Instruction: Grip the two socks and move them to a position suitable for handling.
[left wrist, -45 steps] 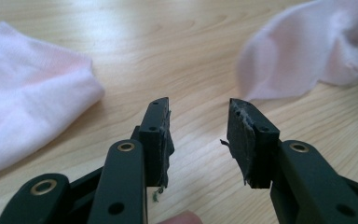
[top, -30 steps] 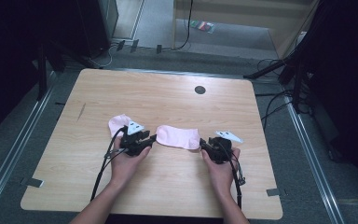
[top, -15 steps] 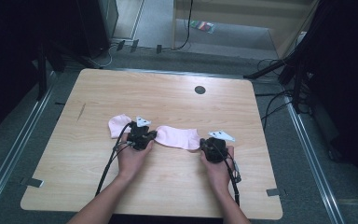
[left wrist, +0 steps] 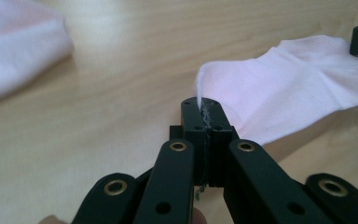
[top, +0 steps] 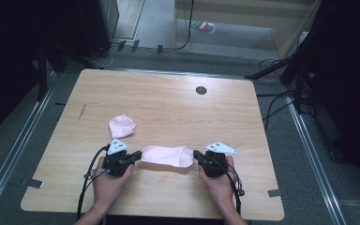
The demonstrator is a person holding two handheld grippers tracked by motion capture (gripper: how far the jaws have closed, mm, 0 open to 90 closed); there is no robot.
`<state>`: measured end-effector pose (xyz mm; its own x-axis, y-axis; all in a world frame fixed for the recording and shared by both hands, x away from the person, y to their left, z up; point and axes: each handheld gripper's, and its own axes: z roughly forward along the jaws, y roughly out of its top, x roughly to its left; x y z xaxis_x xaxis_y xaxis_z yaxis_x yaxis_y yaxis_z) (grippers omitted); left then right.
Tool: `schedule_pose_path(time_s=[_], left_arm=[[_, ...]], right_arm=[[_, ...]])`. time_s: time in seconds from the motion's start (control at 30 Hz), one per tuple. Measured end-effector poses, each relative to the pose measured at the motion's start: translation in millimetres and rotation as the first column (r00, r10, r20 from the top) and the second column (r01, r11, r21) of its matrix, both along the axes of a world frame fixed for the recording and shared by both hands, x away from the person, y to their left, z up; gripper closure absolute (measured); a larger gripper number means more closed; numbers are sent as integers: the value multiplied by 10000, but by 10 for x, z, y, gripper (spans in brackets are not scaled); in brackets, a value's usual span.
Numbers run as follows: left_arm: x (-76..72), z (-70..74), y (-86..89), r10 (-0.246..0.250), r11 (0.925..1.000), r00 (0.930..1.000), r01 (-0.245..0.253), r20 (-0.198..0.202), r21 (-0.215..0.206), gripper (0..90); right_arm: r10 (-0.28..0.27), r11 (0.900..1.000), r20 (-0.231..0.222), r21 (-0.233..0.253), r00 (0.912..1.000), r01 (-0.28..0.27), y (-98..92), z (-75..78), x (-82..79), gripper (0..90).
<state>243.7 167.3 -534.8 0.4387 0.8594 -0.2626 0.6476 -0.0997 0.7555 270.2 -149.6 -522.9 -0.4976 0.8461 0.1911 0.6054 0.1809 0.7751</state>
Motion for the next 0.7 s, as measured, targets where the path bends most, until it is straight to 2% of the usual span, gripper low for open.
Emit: schedule_pose_path(time_s=[0.07, 0.13, 0.17, 0.2, 0.23, 0.27, 0.3, 0.37, 0.47, 0.53, 0.63, 0.7], left_arm=[[-39, -23, 32, 187, 9997, 9997, -190, -169, -153, 900], [-51, -49, 56, 318, 9994, 9994, -319, -164, -93, 900], [-63, -66, 67, 494, 9988, 9988, -495, -63, -67, 846], [-68, -78, 78, 646, 9979, 9979, -646, 54, 6, 732], [-66, -79, 98, 676, 9977, 9977, -676, 102, 31, 657], [-57, -78, 124, 841, 9964, 9962, -839, 219, -84, 597], [-41, -64, 163, 1027, 9945, 9943, -1020, 298, -235, 552], [16, -27, 254, 1378, 9897, 9890, -1354, 532, -468, 525], [175, 29, 372, 2037, 9785, 9762, -2006, 740, -482, 528], [303, 54, 453, 2486, 9678, 9651, -2439, 823, -630, 530], [474, 45, 532, 2906, 9568, 9530, -2901, 854, -184, 522], [592, 4, 592, 3438, 9376, 9347, -3471, 897, 233, 494]], right_arm=[[52, 10000, -27, -10, 10000, -52, 28, -9, -39, 900], [42, 10000, -63, 35, 10000, -42, 52, -18, -60, 900], [79, 10000, -75, 55, 9999, -79, 64, -24, -63, 900], [201, 9998, -38, 0, 9998, -201, 78, -29, -67, 828], [126, 9999, 99, 11, 9999, -126, 88, -28, -76, 717], [104, 9999, 123, 19, 9999, -105, 89, -23, -78, 673], [98, 9999, 129, 96, 9999, -99, 81, -12, -79, 649], [19, 9995, 300, 321, 9995, -29, 47, 15, -70, 617], [-164, 9984, 304, 538, 9994, 148, 3, 28, -41, 617], [-275, 9981, 348, 559, 9990, 255, -20, 14, -20, 618], [-311, 9979, 293, 575, 9991, 294, -15, 2, -9, 618], [-132, 9983, 260, 579, 9996, 117, 40, -7, -15, 605]])
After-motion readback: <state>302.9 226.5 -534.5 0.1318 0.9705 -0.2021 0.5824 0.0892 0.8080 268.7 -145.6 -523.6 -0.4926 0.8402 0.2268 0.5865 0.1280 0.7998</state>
